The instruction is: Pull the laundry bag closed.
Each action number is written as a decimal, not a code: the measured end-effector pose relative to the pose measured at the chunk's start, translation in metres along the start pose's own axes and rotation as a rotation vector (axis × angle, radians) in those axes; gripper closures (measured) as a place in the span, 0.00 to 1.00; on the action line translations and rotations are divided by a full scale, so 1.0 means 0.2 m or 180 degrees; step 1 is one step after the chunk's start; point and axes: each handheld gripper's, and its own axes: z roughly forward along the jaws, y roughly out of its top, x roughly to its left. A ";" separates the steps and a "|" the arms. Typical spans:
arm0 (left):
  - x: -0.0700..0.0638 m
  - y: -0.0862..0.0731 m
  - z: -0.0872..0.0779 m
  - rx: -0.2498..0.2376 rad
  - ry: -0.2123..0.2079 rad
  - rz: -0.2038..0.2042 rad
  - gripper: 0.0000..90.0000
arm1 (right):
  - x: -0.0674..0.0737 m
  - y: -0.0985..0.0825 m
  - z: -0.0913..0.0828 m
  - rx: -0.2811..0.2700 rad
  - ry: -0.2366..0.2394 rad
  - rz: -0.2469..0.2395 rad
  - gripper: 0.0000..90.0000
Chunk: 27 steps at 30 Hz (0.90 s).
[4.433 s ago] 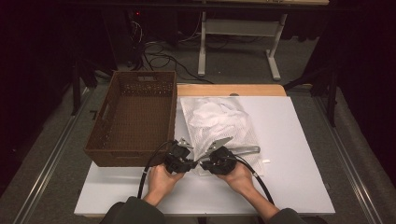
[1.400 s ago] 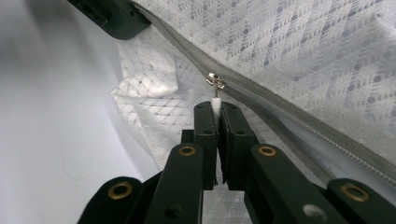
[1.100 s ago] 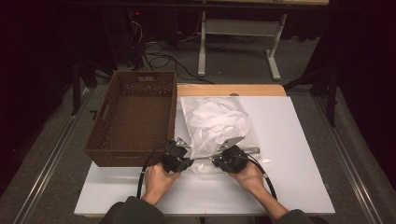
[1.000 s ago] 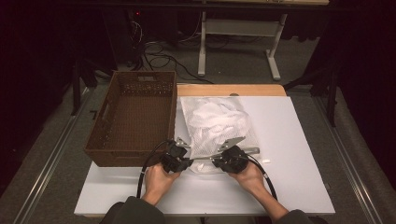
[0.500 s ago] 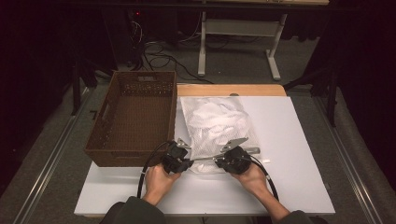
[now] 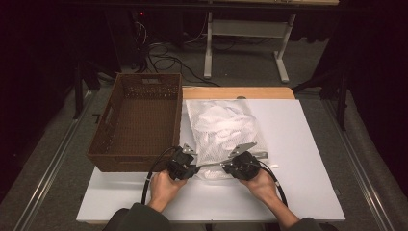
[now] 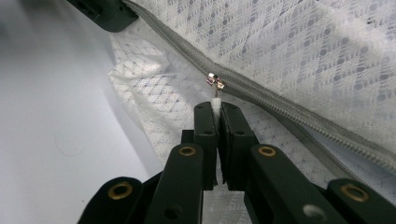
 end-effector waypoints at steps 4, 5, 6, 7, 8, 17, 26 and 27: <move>0.00 0.00 0.01 0.0026 0.0007 0.0015 0.96 | 0.00 0.00 0.00 0.0027 -0.0019 0.0006 0.97; 0.00 0.00 0.01 0.0014 0.0011 0.0008 0.96 | -0.01 -0.01 0.00 0.0037 -0.0035 -0.0017 0.97; 0.00 0.00 0.00 0.0029 0.0032 0.0027 0.96 | -0.01 -0.01 0.00 0.0025 -0.0026 -0.0006 0.97; 0.00 0.00 0.00 0.0018 0.0034 0.0015 0.96 | -0.01 -0.01 -0.01 0.0030 -0.0036 0.0045 0.97; 0.00 0.00 0.00 0.0009 0.0034 0.0011 0.96 | -0.01 -0.01 -0.01 0.0022 -0.0043 0.0019 0.97; 0.00 0.00 0.00 0.0025 0.0009 0.0028 0.96 | -0.02 -0.02 -0.01 0.0019 -0.0026 0.0025 0.97; 0.00 0.00 0.00 -0.0009 -0.0011 -0.0024 0.96 | -0.04 -0.03 -0.03 0.0014 -0.0062 0.0082 0.97; 0.00 0.00 -0.01 -0.0004 -0.0011 -0.0008 0.96 | -0.04 -0.03 -0.03 0.0018 -0.0064 0.0089 0.97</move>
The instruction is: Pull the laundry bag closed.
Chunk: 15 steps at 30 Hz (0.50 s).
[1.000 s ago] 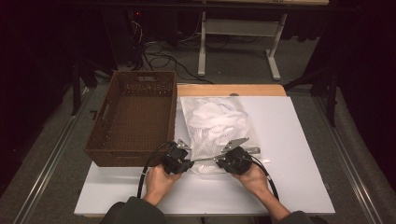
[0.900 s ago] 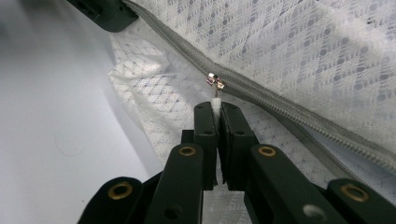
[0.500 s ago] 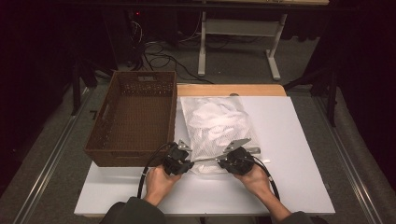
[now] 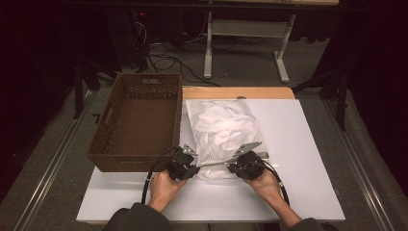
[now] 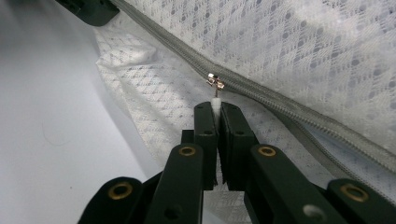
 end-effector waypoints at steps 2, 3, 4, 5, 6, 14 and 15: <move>0.00 0.00 0.00 -0.0006 0.0018 0.0003 0.96 | 0.00 0.00 0.00 -0.0003 -0.0002 -0.0021 0.97; 0.00 0.00 0.00 -0.0012 0.0020 0.0000 0.96 | 0.00 0.00 0.00 0.0000 0.0001 -0.0026 0.97; 0.00 0.00 0.00 -0.0006 0.0021 0.0006 0.96 | 0.00 0.00 0.00 0.0000 0.0005 -0.0026 0.97; 0.00 0.00 0.00 0.0007 0.0034 0.0017 0.96 | 0.00 0.00 0.00 -0.0001 0.0011 -0.0014 0.97; 0.00 0.00 0.00 0.0006 0.0031 0.0010 0.96 | 0.00 0.00 -0.01 0.0007 0.0005 -0.0011 0.97; 0.00 0.00 0.00 0.0003 0.0036 0.0022 0.96 | -0.01 -0.01 -0.01 0.0015 -0.0023 0.0016 0.97; -0.01 0.00 0.00 -0.0008 0.0033 0.0011 0.96 | -0.01 -0.01 -0.02 0.0014 -0.0022 0.0011 0.97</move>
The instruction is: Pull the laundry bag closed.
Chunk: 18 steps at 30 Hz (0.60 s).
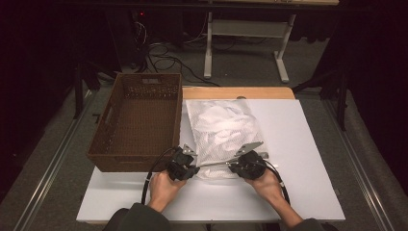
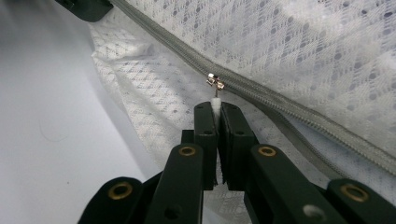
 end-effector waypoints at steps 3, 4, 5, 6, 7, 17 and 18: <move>0.00 0.00 0.00 0.0011 -0.0002 0.0012 0.96 | 0.00 0.00 0.00 -0.0013 0.0013 0.0016 0.97; 0.00 0.00 0.01 -0.0001 0.0013 -0.0001 0.97 | 0.00 -0.01 0.00 -0.0012 0.0017 0.0015 0.97; 0.00 0.00 0.00 0.0002 0.0016 0.0017 0.97 | 0.00 -0.01 0.00 -0.0005 0.0004 0.0024 0.97; 0.00 0.00 0.00 -0.0004 0.0019 0.0012 0.97 | -0.01 -0.01 0.00 -0.0009 0.0005 0.0022 0.97; 0.00 0.00 0.00 -0.0018 0.0016 0.0000 0.97 | -0.02 -0.01 -0.01 -0.0006 0.0004 0.0011 0.97; 0.00 0.00 0.00 0.0004 0.0025 0.0018 0.97 | -0.02 -0.02 -0.01 -0.0015 -0.0003 0.0051 0.97; 0.00 0.00 0.00 -0.0005 0.0016 0.0010 0.97 | -0.02 -0.02 -0.02 -0.0011 -0.0010 0.0025 0.97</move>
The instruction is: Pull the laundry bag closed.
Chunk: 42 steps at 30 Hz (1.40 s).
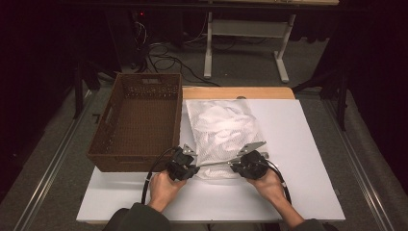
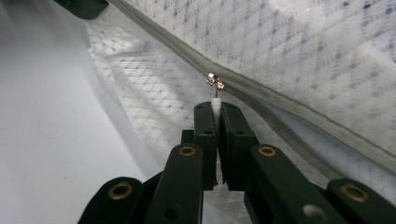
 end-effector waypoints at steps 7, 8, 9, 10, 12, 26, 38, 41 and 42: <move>0.00 0.00 -0.01 -0.0017 0.0020 -0.0023 0.97 | 0.00 0.00 -0.01 -0.0007 -0.0025 0.0031 0.97; 0.00 0.00 0.00 -0.0013 0.0014 -0.0018 0.97 | -0.01 -0.01 -0.01 -0.0008 -0.0021 0.0037 0.97; 0.00 0.00 0.00 0.0011 0.0025 0.0004 0.97 | -0.01 -0.01 -0.01 0.0010 -0.0033 0.0034 0.97; 0.01 0.00 0.00 0.0017 0.0016 0.0003 0.97 | -0.01 -0.01 -0.01 -0.0006 -0.0029 0.0033 0.97; 0.01 0.00 0.00 0.0011 0.0016 -0.0004 0.97 | -0.02 -0.01 -0.02 0.0003 -0.0031 0.0039 0.97; 0.00 0.00 0.00 0.0034 0.0021 0.0006 0.97 | -0.03 -0.02 -0.03 0.0026 -0.0071 0.0037 0.97; 0.00 0.00 0.00 0.0040 0.0040 0.0018 0.97 | -0.05 -0.03 -0.05 0.0015 -0.0036 0.0119 0.97; 0.00 0.00 0.00 0.0037 0.0047 0.0009 0.97 | -0.04 -0.03 -0.05 0.0001 -0.0040 0.0111 0.97; 0.00 0.00 0.00 0.0059 0.0039 0.0026 0.97 | -0.04 -0.03 -0.05 0.0008 -0.0047 0.0111 0.97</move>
